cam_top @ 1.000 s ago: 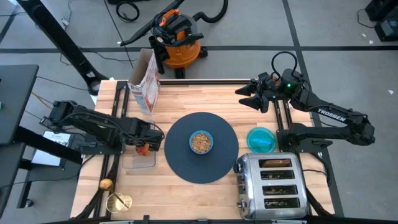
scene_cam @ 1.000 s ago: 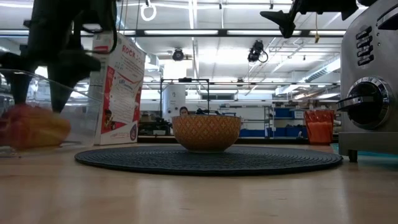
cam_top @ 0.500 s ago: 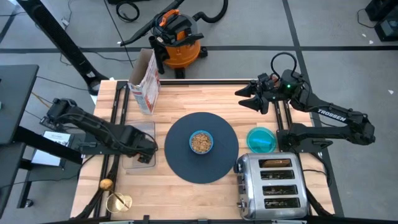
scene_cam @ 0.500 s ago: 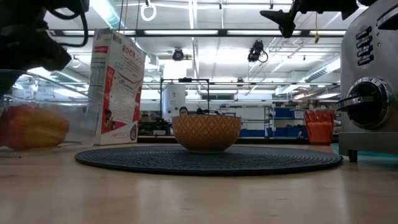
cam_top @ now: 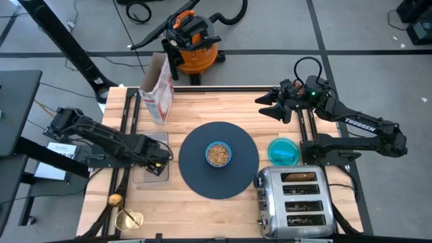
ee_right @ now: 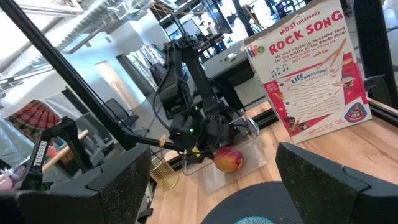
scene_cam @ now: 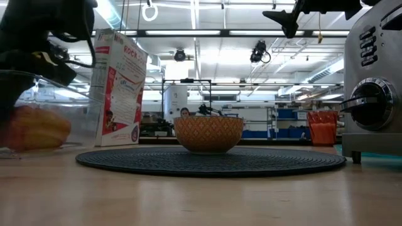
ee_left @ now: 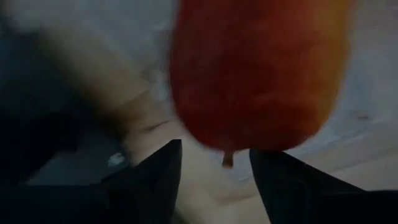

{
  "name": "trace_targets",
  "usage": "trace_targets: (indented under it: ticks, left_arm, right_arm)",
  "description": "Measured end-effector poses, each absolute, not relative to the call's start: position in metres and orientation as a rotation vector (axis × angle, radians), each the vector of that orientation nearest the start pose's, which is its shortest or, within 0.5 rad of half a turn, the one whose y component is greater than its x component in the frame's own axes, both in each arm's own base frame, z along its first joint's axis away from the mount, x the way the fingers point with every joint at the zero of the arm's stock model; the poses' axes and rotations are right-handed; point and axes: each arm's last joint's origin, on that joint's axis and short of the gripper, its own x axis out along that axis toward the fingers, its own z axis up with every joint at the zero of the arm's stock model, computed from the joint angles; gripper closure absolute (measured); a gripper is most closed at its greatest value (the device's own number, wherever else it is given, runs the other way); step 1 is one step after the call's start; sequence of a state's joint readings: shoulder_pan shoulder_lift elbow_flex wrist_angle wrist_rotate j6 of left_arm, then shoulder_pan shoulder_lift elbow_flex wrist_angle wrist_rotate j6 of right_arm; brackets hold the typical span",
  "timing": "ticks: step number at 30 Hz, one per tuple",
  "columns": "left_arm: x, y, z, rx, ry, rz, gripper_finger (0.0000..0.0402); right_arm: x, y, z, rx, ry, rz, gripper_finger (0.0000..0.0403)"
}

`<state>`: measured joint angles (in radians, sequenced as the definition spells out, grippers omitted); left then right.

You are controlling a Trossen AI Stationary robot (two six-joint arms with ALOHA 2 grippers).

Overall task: Arrange a breakfast setting
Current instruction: Put the apple on the blue tablemat to the top left of the blue bowl

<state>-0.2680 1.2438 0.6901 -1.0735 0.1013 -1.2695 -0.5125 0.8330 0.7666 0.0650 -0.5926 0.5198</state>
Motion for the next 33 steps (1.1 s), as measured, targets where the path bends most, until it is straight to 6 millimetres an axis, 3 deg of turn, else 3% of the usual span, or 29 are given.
trace_targets:
  ticks: [3, 19, 27, 30, 33]
  left_arm:
    - [0.166, -0.048, 0.175, -0.827, 1.506, 0.715, 0.0228]
    - [0.165, -0.047, 0.172, -0.892, 1.467, 0.813, 0.0314]
    - [0.165, -0.047, 0.173, -0.905, 1.462, 0.826, 0.0384]
    - [0.168, -0.048, 0.181, -0.912, 1.453, 0.832, 0.0384]
    - [0.174, -0.05, 0.204, -0.909, 1.446, 0.814, 0.0383]
  right_arm:
    - [0.167, -0.075, 0.342, 0.52, 0.022, 0.077, 0.0055]
    - [0.167, -0.076, 0.343, 0.51, 0.008, 0.055, 0.0055]
    - [0.167, -0.076, 0.343, 0.516, 0.008, 0.055, 0.0055]
    - [0.167, -0.076, 0.343, 0.516, 0.008, 0.055, 0.0055]
    - [0.167, -0.076, 0.343, 0.516, 0.008, 0.055, 0.0055]
